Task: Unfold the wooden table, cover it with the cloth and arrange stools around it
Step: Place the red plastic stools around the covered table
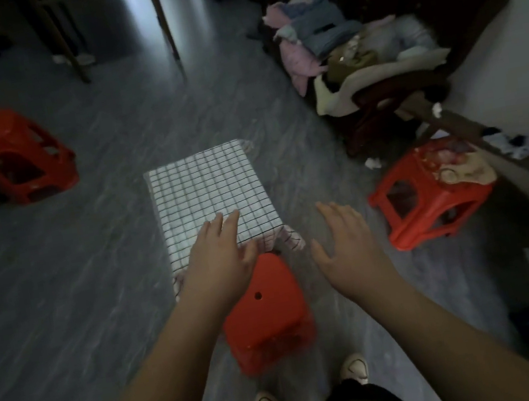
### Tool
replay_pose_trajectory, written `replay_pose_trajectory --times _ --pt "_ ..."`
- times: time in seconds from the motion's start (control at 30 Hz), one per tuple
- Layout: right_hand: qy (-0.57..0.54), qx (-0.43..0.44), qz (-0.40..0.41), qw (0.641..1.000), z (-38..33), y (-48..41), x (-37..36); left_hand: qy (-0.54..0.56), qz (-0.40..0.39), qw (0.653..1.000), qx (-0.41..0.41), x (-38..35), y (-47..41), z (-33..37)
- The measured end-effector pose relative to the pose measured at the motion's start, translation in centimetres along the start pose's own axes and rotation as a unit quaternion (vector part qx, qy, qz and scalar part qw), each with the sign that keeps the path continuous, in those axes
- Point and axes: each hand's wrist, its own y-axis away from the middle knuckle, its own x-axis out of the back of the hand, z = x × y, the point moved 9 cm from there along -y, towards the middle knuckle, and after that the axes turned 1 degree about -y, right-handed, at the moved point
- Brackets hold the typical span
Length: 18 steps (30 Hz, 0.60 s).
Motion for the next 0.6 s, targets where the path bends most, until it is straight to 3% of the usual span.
replay_pose_trajectory --times 0.23,0.4,0.6 --pt "0.015 -0.067 0.087 0.994 10.9 1.5 9.1 -0.007 -0.028 0.995 -0.091 -4.8 -3.5 13.8" --pt "0.027 -0.154 0.090 0.984 23.6 2.8 15.8 -0.018 -0.061 0.984 -0.165 -11.6 -6.3 27.8" --pt "0.028 -0.201 0.107 0.973 37.7 4.1 23.4 0.011 -0.082 0.979 -0.185 -18.7 -9.3 42.0"
